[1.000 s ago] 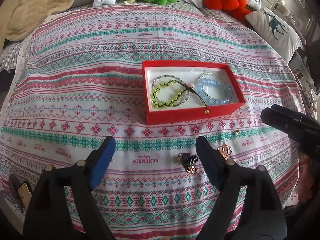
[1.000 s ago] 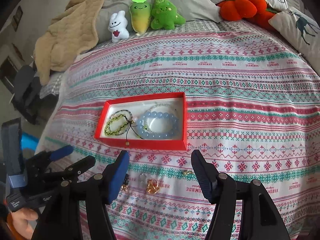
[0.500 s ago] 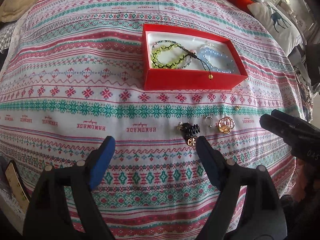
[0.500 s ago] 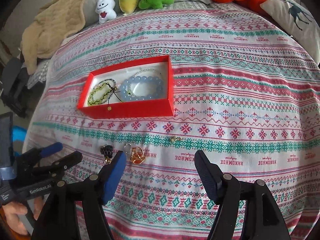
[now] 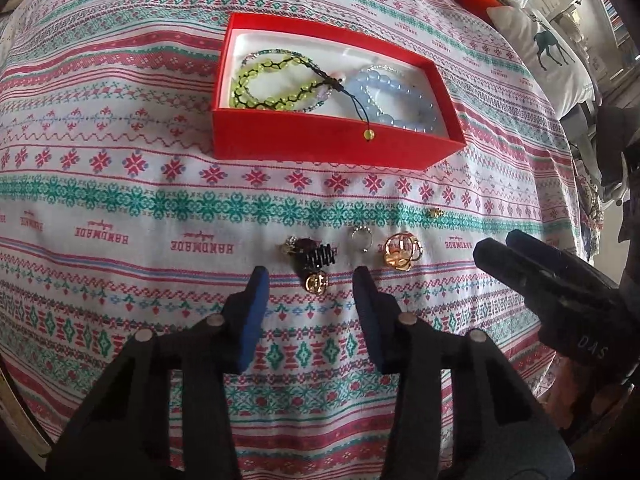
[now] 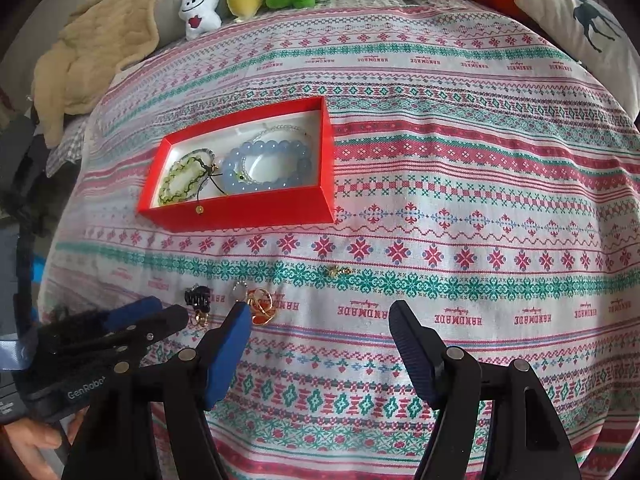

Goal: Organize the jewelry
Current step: 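Move both open tools back to the remaining rings and clip, then grasp the black clip with the left tool while the right tool grasps a gold ring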

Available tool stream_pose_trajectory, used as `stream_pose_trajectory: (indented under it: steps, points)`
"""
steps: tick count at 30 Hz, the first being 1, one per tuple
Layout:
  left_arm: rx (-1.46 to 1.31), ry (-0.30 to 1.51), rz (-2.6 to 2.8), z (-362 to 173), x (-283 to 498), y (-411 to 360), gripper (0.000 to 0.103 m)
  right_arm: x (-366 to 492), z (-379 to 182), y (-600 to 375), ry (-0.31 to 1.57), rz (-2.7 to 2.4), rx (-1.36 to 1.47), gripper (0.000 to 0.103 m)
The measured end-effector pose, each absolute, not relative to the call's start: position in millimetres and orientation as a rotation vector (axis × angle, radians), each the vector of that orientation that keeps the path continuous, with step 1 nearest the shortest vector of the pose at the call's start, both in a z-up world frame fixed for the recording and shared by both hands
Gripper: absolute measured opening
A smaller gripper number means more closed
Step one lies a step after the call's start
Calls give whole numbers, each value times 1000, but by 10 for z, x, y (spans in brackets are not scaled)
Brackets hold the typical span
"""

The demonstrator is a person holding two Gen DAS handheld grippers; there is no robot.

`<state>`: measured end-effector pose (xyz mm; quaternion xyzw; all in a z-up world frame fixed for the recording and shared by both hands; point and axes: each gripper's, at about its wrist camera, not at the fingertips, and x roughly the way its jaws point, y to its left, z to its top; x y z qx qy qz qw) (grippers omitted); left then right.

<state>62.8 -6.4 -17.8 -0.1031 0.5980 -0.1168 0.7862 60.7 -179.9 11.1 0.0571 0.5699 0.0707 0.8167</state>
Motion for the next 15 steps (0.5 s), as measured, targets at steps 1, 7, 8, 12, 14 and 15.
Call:
stream_pose_trajectory:
  steps: [1,7,8,12,14,15]
  points:
    - [-220,1290,-246,-190,633,-88,42,610,106,-1807,1216,149,123,72]
    - [-215,1298,-208,-284,732,-242,37,605,94,-1847,1221,140,130,72]
    - [-211,1297,-198,-298,740,-247,36,605,93,-1855,1221,139,130,72]
    - [-200,1298,-156,-359,776,-264,32,591,93,-1880,1224,134,132,72]
    - [-193,1292,-140,-364,800,-268,26,589,94,-1883,1225,135,131,72]
    - [-192,1290,-138,-367,812,-274,26,590,96,-1880,1225,136,130,72]
